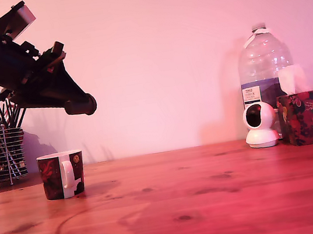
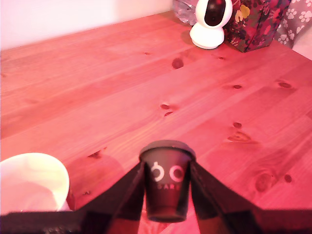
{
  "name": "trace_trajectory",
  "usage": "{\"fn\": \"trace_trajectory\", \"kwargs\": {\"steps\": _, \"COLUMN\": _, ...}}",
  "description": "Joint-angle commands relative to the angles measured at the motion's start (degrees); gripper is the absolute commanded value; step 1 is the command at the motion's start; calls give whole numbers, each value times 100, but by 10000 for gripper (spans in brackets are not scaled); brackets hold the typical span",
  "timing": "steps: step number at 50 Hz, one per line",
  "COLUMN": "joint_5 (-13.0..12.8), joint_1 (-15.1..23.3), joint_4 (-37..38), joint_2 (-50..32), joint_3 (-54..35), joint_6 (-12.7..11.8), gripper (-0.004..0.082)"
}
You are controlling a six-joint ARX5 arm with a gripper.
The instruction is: Pick up the coffee capsules from the table one by one and drop them inside the nearest coffee cup
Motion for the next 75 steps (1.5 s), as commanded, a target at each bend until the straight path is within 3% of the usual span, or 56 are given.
{"fn": "trace_trajectory", "kwargs": {"steps": 1, "joint_5": -50, "joint_1": 55, "joint_4": 33, "joint_2": 4, "joint_3": -153, "joint_6": 26, "gripper": 201}}
{"fn": "trace_trajectory", "kwargs": {"steps": 12, "joint_5": -262, "joint_1": 286, "joint_4": 52, "joint_2": 4, "joint_3": -155, "joint_6": 22, "gripper": 201}}
{"fn": "trace_trajectory", "kwargs": {"steps": 41, "joint_5": -409, "joint_1": 1209, "joint_4": 114, "joint_2": 4, "joint_3": -153, "joint_6": -11, "gripper": 201}}
{"fn": "trace_trajectory", "kwargs": {"steps": 75, "joint_5": -520, "joint_1": 1237, "joint_4": -358, "joint_2": 247, "joint_3": 28, "joint_6": -11, "gripper": 201}}
